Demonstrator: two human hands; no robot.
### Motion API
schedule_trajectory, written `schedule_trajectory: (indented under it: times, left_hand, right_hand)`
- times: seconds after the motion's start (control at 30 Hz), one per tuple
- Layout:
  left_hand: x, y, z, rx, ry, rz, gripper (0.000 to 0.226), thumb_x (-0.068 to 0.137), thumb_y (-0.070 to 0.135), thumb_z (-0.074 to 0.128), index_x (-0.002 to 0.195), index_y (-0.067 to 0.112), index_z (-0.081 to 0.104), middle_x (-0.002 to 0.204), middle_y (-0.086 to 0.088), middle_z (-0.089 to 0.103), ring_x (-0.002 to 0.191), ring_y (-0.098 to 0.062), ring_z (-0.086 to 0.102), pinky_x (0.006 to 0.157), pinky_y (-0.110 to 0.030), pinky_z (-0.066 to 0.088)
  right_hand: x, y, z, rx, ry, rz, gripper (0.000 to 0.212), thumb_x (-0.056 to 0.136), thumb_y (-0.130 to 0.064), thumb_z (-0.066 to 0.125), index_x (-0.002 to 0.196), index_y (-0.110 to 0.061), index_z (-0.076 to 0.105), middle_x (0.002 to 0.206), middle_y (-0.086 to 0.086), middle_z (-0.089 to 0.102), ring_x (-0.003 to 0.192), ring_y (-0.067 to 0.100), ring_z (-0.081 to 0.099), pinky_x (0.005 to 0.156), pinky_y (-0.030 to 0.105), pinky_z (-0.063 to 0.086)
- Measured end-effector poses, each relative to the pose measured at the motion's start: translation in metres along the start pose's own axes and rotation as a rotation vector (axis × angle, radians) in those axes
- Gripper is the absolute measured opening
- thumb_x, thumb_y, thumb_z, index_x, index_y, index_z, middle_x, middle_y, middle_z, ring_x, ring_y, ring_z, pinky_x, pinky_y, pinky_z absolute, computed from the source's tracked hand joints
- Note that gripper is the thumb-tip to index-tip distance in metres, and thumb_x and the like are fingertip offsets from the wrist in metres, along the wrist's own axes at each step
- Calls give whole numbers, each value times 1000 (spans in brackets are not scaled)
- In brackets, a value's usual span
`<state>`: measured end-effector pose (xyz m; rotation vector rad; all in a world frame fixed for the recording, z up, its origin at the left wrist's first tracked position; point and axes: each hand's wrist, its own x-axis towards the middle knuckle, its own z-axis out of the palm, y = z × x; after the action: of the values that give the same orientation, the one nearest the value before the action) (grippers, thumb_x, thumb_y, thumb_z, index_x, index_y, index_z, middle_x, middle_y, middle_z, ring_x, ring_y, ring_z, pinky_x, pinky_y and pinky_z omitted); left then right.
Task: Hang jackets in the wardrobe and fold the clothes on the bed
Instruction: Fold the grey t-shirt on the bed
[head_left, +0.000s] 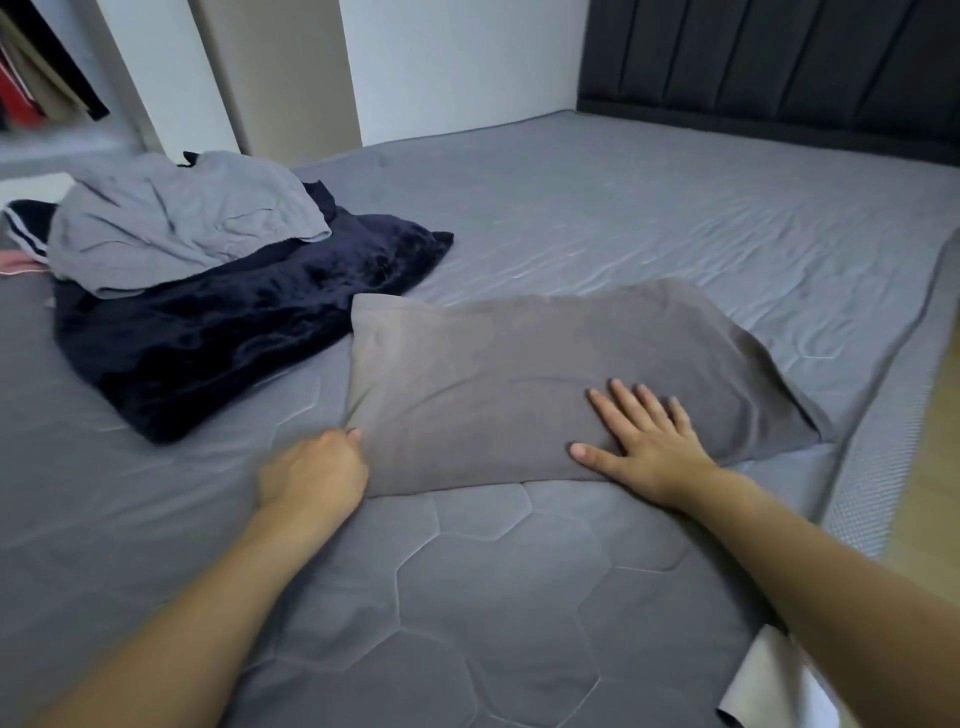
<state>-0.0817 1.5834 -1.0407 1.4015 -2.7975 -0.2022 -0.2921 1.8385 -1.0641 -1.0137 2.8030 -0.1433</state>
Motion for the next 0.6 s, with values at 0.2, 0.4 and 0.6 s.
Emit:
schedule_trajectory:
  times: [0.2, 0.4, 0.6]
  left_hand:
    - [36, 57, -14, -36, 33, 50, 51, 96, 31, 36, 143, 17, 25, 146, -16, 31, 132, -37, 34, 103, -46, 33]
    - [94, 30, 16, -8, -132, 141, 63, 99, 58, 7, 156, 33, 5, 165, 3, -4, 151, -22, -6, 120, -50, -5]
    - [100, -23, 42, -57, 95, 130, 66, 97, 56, 3, 155, 27, 16, 162, 5, 15, 148, -19, 13, 119, -38, 9]
  right_hand:
    - [37, -27, -10, -7, -74, 42, 82, 85, -79, 15, 153, -39, -7, 162, -8, -15, 149, 20, -14, 115, 57, -11]
    - [101, -61, -1, -5, 8, -89, 67, 95, -67, 12, 154, -37, 1, 163, -7, -7, 150, 16, -8, 117, 51, -11]
    - [173, -76, -10, -19, 40, 59, 87, 90, -74, 8, 156, -18, -2, 163, 3, -8, 150, 22, -9, 118, 51, -9]
